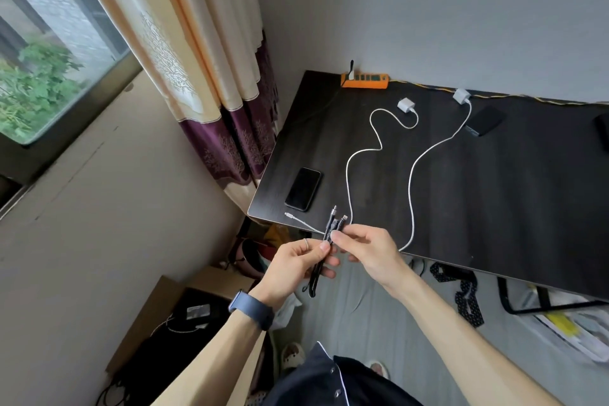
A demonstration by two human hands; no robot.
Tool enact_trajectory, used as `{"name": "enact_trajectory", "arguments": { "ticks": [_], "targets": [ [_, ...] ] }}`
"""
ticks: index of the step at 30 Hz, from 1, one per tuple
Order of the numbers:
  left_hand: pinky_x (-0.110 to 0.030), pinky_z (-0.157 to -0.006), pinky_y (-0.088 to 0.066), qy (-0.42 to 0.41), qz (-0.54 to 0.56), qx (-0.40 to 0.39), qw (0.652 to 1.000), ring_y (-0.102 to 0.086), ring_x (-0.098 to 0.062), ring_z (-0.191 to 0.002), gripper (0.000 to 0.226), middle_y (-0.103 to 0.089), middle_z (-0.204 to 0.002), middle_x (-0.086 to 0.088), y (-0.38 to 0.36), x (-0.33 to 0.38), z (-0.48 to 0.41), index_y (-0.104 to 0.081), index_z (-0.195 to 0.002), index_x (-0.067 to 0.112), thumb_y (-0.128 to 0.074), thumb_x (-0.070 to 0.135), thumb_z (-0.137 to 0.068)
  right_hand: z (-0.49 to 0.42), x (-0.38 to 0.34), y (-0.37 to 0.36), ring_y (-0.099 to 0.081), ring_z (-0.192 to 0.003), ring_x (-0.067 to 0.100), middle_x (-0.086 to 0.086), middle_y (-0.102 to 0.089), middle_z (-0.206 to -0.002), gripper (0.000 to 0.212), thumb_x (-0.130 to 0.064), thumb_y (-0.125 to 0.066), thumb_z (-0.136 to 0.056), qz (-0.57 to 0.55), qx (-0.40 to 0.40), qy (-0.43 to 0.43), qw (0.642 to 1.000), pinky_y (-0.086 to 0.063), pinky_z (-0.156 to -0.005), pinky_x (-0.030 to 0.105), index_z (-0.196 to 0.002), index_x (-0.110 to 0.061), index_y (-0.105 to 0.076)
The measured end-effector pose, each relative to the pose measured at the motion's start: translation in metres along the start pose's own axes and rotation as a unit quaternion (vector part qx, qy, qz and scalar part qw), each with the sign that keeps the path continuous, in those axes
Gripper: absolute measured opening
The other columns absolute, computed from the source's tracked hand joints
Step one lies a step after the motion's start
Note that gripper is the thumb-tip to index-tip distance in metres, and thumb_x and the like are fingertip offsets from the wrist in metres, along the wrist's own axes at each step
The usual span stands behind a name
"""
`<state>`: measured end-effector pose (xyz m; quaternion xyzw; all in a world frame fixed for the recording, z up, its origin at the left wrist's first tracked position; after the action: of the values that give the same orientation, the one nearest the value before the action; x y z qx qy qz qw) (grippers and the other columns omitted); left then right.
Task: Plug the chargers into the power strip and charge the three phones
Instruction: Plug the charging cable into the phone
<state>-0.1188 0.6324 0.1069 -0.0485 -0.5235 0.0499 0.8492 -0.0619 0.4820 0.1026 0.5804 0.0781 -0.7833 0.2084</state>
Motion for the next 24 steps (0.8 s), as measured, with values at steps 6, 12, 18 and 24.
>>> {"name": "enact_trajectory", "arguments": {
  "ticks": [6,12,18,24],
  "targets": [
    [-0.030,-0.054,-0.051,0.104,0.122,0.273,0.949,-0.062,-0.022,-0.052,0.025,-0.064,-0.070,-0.008,0.039,-0.065,-0.023,-0.055,-0.087,0.008,-0.046,0.023,-0.104,0.001,0.019,0.017,-0.074,-0.091,0.017,0.003,-0.078,-0.091,0.026,-0.029,-0.054,-0.102,-0.083,0.127,-0.017,0.988,-0.060,-0.081,0.034,-0.096,-0.005,-0.063],
    [-0.027,-0.050,-0.052,0.361,-0.074,0.198,0.908,-0.063,-0.017,-0.044,0.019,-0.065,-0.069,-0.007,0.048,-0.141,-0.013,-0.059,-0.088,0.002,-0.052,0.017,-0.099,0.025,0.044,-0.016,-0.073,-0.071,0.027,0.009,-0.076,-0.076,0.023,-0.026,-0.054,-0.102,-0.041,0.014,-0.051,0.998,-0.062,-0.071,0.049,-0.089,-0.007,-0.057],
    [-0.037,-0.102,-0.045,0.320,-0.390,0.137,0.853,-0.053,-0.036,-0.125,0.082,-0.053,-0.139,-0.019,0.057,-0.147,-0.054,-0.045,-0.139,0.007,-0.050,0.059,-0.076,0.005,0.070,-0.025,-0.068,-0.064,0.008,-0.009,-0.076,-0.075,0.022,-0.040,-0.054,-0.099,0.089,-0.017,-0.089,0.992,-0.057,-0.071,0.032,-0.088,-0.022,-0.062],
    [-0.043,-0.107,-0.040,0.188,-0.459,0.171,0.851,-0.044,-0.036,-0.129,0.062,-0.045,-0.141,-0.016,0.073,-0.087,-0.122,-0.047,-0.138,0.016,-0.060,0.045,-0.085,-0.033,0.079,-0.021,-0.061,-0.057,0.002,-0.017,-0.075,-0.077,0.024,-0.040,-0.052,-0.100,0.140,0.028,-0.096,0.985,-0.051,-0.064,0.029,-0.085,-0.023,-0.060]
  ]
}}
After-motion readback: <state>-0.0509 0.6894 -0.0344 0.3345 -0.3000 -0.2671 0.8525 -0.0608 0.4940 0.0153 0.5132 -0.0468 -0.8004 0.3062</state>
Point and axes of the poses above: each hand's wrist, its own z-axis away from the middle knuckle, its own y-axis out of the back of the hand, x = y × z, the point moved 4 cm from there along -z, towards the middle knuckle
